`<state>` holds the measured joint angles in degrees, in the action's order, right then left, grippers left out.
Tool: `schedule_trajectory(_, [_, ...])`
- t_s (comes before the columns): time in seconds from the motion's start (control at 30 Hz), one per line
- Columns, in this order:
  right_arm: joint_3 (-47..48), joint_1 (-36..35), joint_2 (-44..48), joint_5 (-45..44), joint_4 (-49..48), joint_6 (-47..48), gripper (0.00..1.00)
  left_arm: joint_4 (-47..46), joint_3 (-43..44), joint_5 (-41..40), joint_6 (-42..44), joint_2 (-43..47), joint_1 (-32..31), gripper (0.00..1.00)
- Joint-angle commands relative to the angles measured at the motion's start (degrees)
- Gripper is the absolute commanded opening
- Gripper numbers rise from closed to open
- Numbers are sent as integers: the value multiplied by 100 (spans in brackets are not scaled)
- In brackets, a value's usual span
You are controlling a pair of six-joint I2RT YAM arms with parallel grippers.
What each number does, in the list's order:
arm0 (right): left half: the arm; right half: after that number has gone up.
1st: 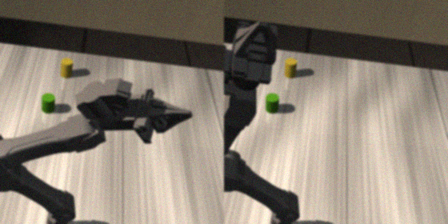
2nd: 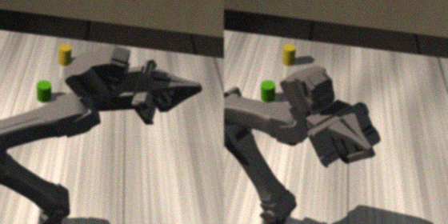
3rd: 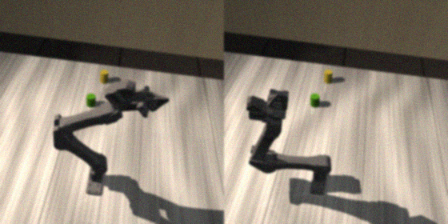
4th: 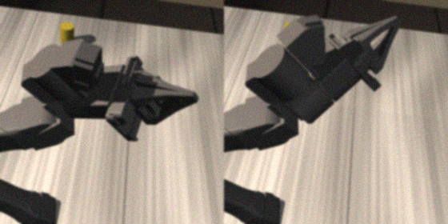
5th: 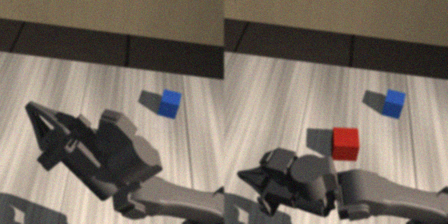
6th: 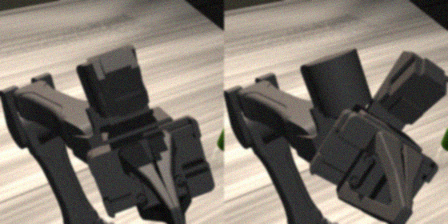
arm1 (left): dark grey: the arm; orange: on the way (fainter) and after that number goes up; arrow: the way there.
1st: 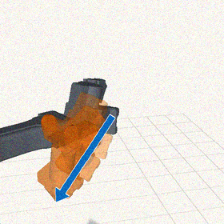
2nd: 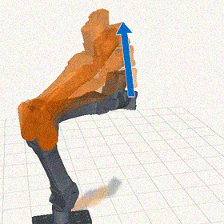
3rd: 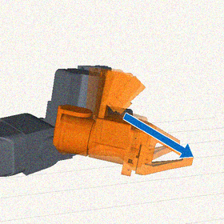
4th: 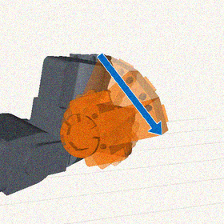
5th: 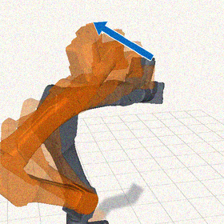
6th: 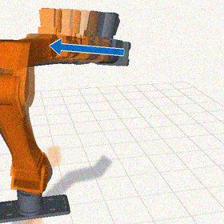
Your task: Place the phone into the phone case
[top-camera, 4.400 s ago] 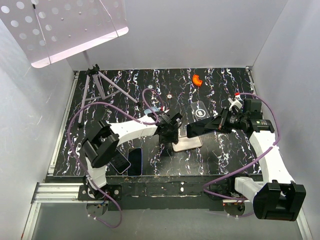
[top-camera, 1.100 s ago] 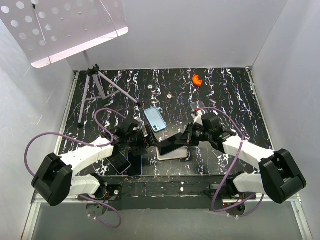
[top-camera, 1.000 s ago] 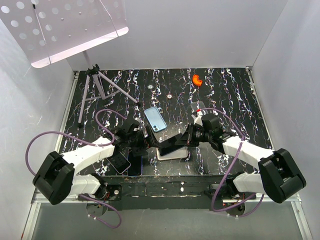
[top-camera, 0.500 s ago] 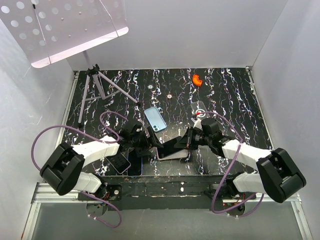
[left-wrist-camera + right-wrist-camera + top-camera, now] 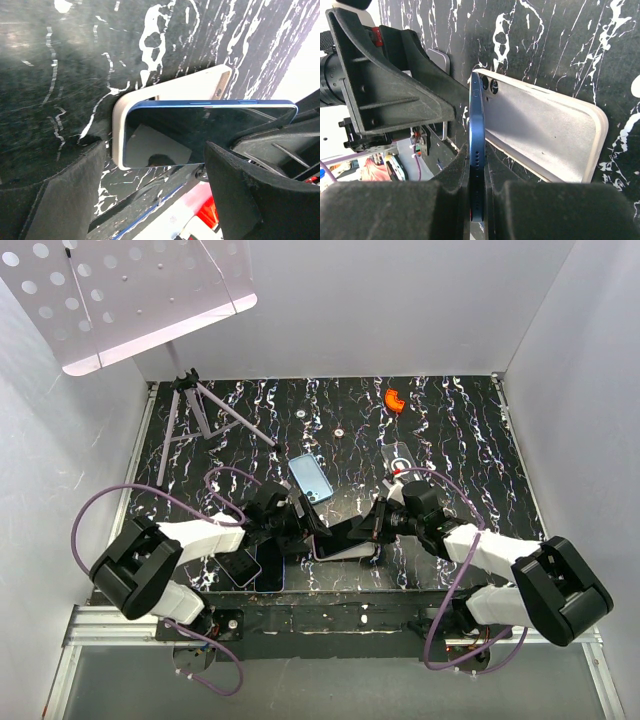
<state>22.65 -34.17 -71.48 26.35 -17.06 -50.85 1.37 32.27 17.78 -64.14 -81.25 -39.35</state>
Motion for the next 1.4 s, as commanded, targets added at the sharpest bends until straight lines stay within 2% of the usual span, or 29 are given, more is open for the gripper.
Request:
schedule_trajectory(0.0, [-121,-107,-304,-227,-87,-21,1,-382,16,-2,-28,-215,-186,78])
schedule_trajectory(0.33, [-95,-186,-604,-560,176,-57,1,-172,244,-275,33,-356,-345,75])
schedule_trajectory(0.53, [-112,-230,-551,-780,387,22,1,1162,675,-950,629,82,-371,82])
schedule_trajectory(0.67, [-130,-230,-551,-851,423,23,1,1735,868,-1329,947,452,-389,81])
schedule_trajectory(0.73, [-130,-230,-595,-868,423,5,1,1762,895,-1374,939,514,-406,78])
schedule_trajectory(0.9, [-112,-248,-709,-912,493,-48,1,1639,1088,-1312,851,172,-696,62])
schedule_trajectory(1.0, [-68,-256,-744,-1052,694,-74,11,1411,1132,-1225,728,-83,-863,53])
schedule_trajectory(1.27, [20,-318,-770,-1343,1213,-66,26,1155,878,-1198,402,-356,-960,35])
schedule_trajectory(1.3, [46,-318,-814,-1343,1249,-57,29,1181,851,-1215,359,-347,-960,30])
schedule_trajectory(1.37, [151,-327,-919,-1352,1389,5,37,1287,798,-1251,280,-374,-960,28])
